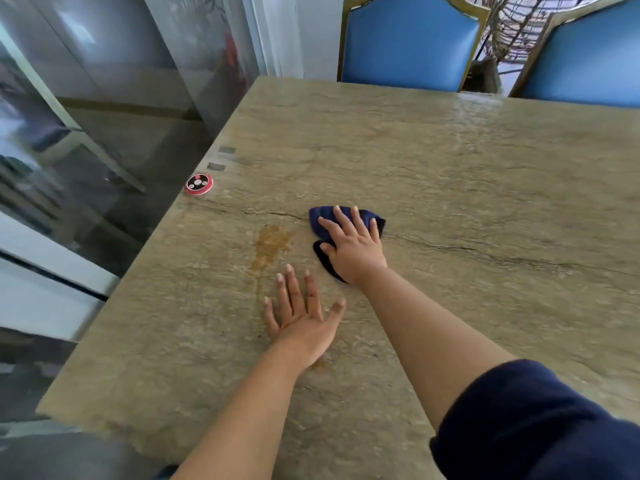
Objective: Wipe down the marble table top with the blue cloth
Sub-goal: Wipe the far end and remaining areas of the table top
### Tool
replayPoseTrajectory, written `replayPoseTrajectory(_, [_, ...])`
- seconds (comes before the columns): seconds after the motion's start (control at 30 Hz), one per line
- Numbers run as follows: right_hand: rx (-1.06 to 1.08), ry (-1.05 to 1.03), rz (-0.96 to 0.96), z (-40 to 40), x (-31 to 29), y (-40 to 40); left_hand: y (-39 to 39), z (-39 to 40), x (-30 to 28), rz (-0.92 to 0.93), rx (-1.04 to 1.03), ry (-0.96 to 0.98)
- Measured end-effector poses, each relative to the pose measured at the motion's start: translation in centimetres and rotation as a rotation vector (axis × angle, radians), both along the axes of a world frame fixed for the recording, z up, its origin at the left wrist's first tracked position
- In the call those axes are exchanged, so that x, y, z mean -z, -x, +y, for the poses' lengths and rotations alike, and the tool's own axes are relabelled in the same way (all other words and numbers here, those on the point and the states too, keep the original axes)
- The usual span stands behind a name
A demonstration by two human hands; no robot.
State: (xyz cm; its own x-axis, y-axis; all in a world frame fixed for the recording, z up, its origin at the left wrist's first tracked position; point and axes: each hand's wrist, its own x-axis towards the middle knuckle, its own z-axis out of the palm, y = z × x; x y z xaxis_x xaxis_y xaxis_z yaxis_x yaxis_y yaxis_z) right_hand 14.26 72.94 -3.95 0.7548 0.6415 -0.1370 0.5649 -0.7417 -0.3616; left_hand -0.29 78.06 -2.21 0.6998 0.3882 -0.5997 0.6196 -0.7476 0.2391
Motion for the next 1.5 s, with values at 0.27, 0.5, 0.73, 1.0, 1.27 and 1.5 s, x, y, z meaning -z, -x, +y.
replayPoseTrajectory(0.27, [-0.220, -0.149, 0.006, -8.2, 0.2, 2.7, 0.0, 0.0, 0.1, -0.041, -0.010, 0.002])
replayPoseTrajectory(0.5, [0.226, -0.318, 0.114, -11.7, -0.8, 2.9, 0.8, -1.6, 1.0, -0.497, -0.217, -0.162])
replayPoseTrajectory(0.73, [0.286, -0.395, 0.024, -12.5, 0.9, 3.4, -5.1, -4.6, 2.2, -0.617, 0.317, -0.179])
replayPoseTrajectory(1.0, [0.259, -0.287, -0.059, -12.0, 1.1, 3.6, -10.1, 4.9, 2.1, -0.439, 0.115, -0.290])
replayPoseTrajectory(1.27, [0.352, -0.187, -0.062, -10.1, 0.7, 5.1, -1.4, 0.9, 2.1, -0.662, 0.499, -0.119])
replayPoseTrajectory(1.5, [0.255, -0.215, 0.030, -3.4, 0.4, 9.1, -5.0, 10.7, 3.0, -0.554, 0.155, -0.352])
